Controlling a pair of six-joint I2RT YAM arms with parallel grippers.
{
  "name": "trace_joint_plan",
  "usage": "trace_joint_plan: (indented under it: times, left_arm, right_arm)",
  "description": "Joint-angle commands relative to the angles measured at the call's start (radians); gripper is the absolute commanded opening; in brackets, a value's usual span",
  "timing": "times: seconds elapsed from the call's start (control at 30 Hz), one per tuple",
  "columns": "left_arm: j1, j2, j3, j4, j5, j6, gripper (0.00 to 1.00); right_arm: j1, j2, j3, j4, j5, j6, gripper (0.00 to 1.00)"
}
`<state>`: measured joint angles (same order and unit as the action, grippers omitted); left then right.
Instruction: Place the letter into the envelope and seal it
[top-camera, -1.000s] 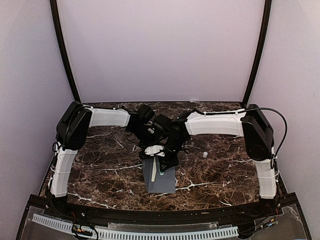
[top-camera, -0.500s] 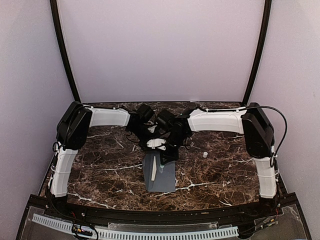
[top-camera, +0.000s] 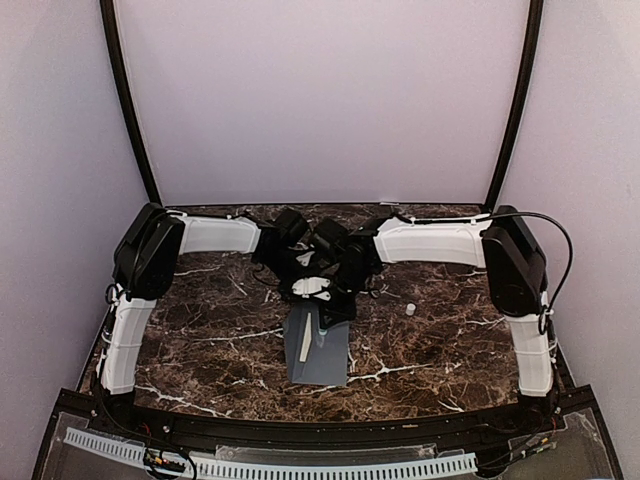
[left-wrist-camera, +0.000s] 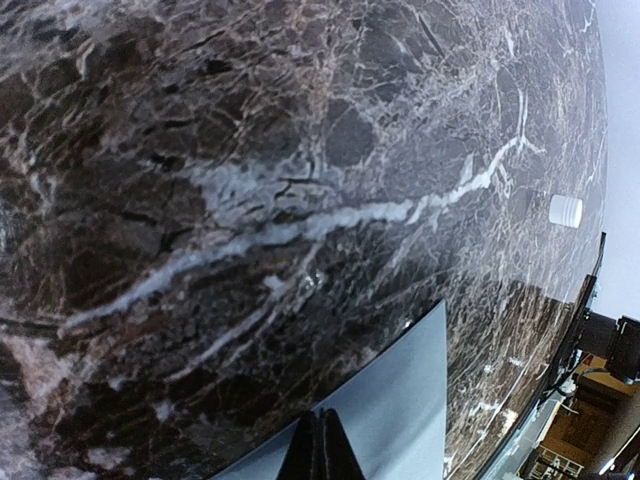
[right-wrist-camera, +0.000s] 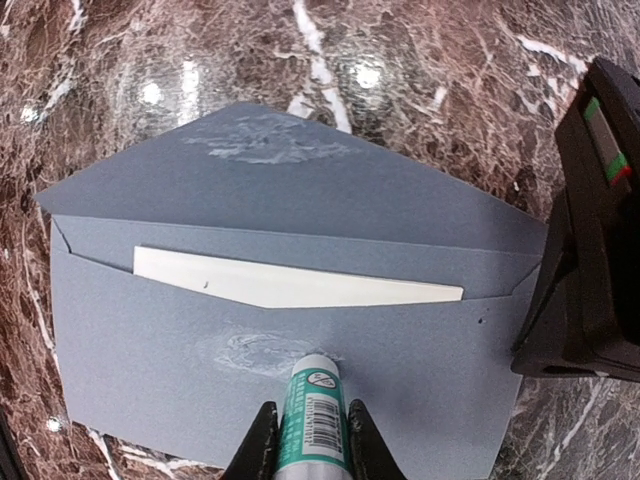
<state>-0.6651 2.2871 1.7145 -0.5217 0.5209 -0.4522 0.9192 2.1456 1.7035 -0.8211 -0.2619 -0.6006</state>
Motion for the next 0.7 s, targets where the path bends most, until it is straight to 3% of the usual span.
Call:
trace_joint_plan:
  times: [0.0,0.37,0.67]
  left_arm:
    - [-0.003,0.041,-0.011,-0.068,-0.041,0.009,0.00]
    - [-0.004,0.046,-0.010,-0.070,-0.044,0.009,0.00]
    - [-0.003,0.048,-0.009,-0.072,-0.035,0.010,0.00]
  right_arm:
    - [0.031,0.008,-0.003,-0.058,-0.076,-0.029,0.00]
    - [0.049,-0.003,-0.019,-0.082,-0.116,-0.036,0.00]
    - [0.042,0.008,0.003,0.002,0.040,0.018,0.00]
